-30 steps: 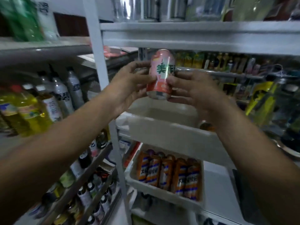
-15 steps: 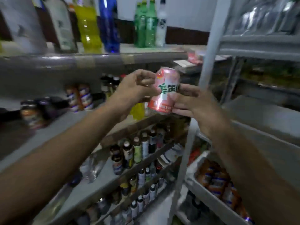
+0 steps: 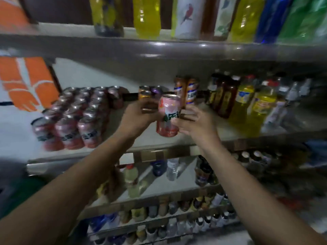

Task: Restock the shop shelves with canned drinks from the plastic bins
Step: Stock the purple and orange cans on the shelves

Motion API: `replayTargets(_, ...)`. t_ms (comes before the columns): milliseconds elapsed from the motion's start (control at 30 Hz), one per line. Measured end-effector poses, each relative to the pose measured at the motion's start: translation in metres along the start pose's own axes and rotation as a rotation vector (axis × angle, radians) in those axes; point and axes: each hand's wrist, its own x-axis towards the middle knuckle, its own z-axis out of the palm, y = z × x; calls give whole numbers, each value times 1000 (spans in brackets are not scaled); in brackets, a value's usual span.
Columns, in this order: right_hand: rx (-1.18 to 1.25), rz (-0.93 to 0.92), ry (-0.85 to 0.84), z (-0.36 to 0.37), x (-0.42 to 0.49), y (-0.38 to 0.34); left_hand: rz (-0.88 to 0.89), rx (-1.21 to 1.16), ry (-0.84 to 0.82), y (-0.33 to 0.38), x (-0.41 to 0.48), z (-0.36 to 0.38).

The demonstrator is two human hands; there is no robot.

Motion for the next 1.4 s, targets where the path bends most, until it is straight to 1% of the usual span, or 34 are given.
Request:
replayTargets(67, 31, 31, -73, 35, 20, 12, 9, 94, 25, -14, 10, -34)
replayTargets(167, 39, 74, -131, 85, 59, 30, -4, 232, -2, -28, 35, -83)
replayTargets(200, 15, 73, -136, 101, 72, 36, 17, 284, -19, -34, 46, -97)
replayTargets(300, -108, 19, -121, 141, 111, 51, 87, 421, -59, -58, 84, -134)
replayTargets(367, -130, -23, -107, 161, 135, 60, 103, 567, -34, -70, 111, -151)
replayTargets(467, -161, -74, -76, 189, 169, 75, 11, 736, -10, -77, 142, -168)
replayTargets(500, -169, -93, -65, 198, 178, 81, 4, 818, 7, -81, 151, -174)
replayTargets(600, -201, -156, -19, 220, 201, 104, 112, 1131, 98, -95, 175, -190)
replayTargets(633, -216, -174, -6, 226, 208, 111, 137, 1212, 108, -99, 181, -195)
replayTargets(700, -260, -204, 34, 237, 221, 124, 113, 1296, 75, -107, 194, -203)
replayTargets(767, -299, -229, 50, 245, 227, 125, 88, 1336, 48, -113, 201, -207)
replayTargets(933, -387, -255, 67, 252, 236, 128, 92, 1389, 33, -128, 211, -208)
replayTargets(1033, -429, -241, 47, 252, 241, 135, 64, 1415, -3, -132, 215, -206)
replayTargets(1200, -413, -233, 32, 253, 241, 140, -10, 1438, -33, -131, 214, -199)
replayTargets(1300, -487, -163, -55, 245, 234, 129, -30, 1386, -31, -126, 207, -194)
replayTargets(1400, -415, -174, -65, 224, 218, 115, -10, 1263, 30, -111, 187, -181)
